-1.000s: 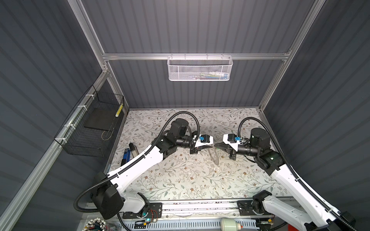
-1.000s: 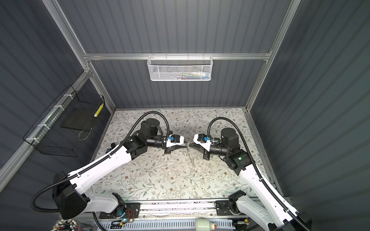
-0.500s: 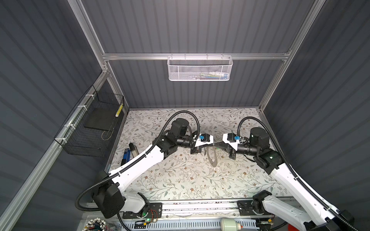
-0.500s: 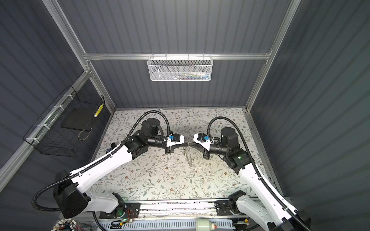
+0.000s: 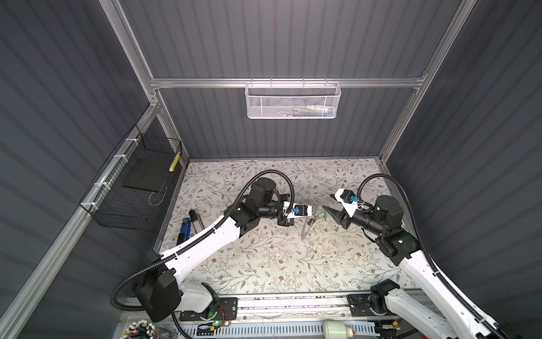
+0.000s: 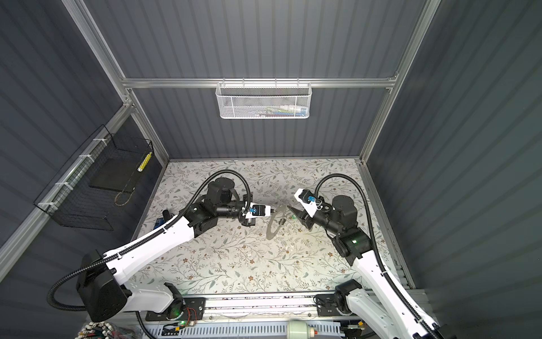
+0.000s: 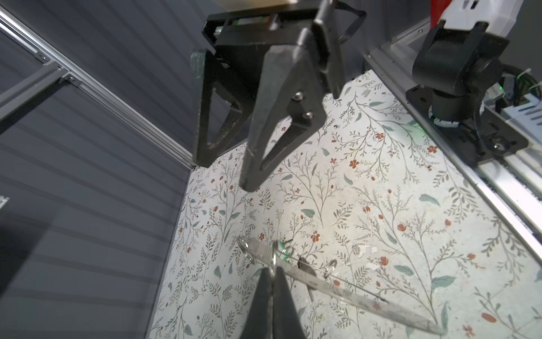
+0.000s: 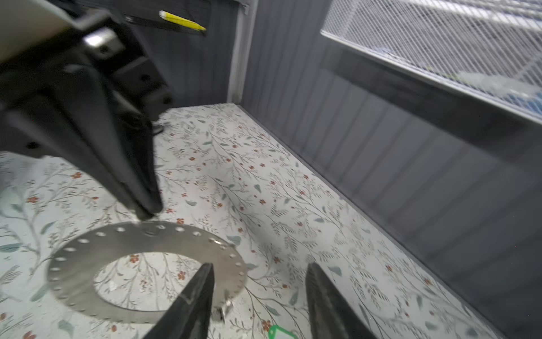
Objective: Put the keys on the keyring
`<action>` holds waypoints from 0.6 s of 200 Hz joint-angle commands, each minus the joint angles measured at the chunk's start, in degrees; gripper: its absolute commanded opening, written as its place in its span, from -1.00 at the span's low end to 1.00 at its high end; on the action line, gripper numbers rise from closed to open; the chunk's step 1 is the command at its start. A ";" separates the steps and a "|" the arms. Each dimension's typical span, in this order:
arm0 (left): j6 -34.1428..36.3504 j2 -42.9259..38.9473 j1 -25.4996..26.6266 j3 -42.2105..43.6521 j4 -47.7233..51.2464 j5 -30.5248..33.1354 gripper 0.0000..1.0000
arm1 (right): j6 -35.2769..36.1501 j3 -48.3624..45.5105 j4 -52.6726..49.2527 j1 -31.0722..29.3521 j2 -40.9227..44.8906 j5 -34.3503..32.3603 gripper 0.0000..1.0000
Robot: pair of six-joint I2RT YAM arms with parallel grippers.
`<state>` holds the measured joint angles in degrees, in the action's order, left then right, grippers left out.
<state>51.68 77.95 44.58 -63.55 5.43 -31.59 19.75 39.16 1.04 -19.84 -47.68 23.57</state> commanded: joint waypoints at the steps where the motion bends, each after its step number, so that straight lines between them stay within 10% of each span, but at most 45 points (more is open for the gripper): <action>1: 5.25 -2.68 0.25 1.85 -5.12 1.44 -1.00 | -7.48 -1.47 5.16 1.16 -0.14 -14.05 0.07; 68: 8.19 -3.42 0.31 6.33 -10.25 1.83 -1.00 | -23.87 0.20 4.63 3.40 -6.65 -17.78 0.01; 120: -5.71 0.22 0.19 0.61 -1.46 9.21 -1.00 | -35.68 6.16 -5.48 4.16 -15.56 -13.83 -0.09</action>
<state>54.28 76.44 44.58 -59.35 0.34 -26.74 -7.14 41.36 1.26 -16.27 -59.59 8.84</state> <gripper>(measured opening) 0.045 0.482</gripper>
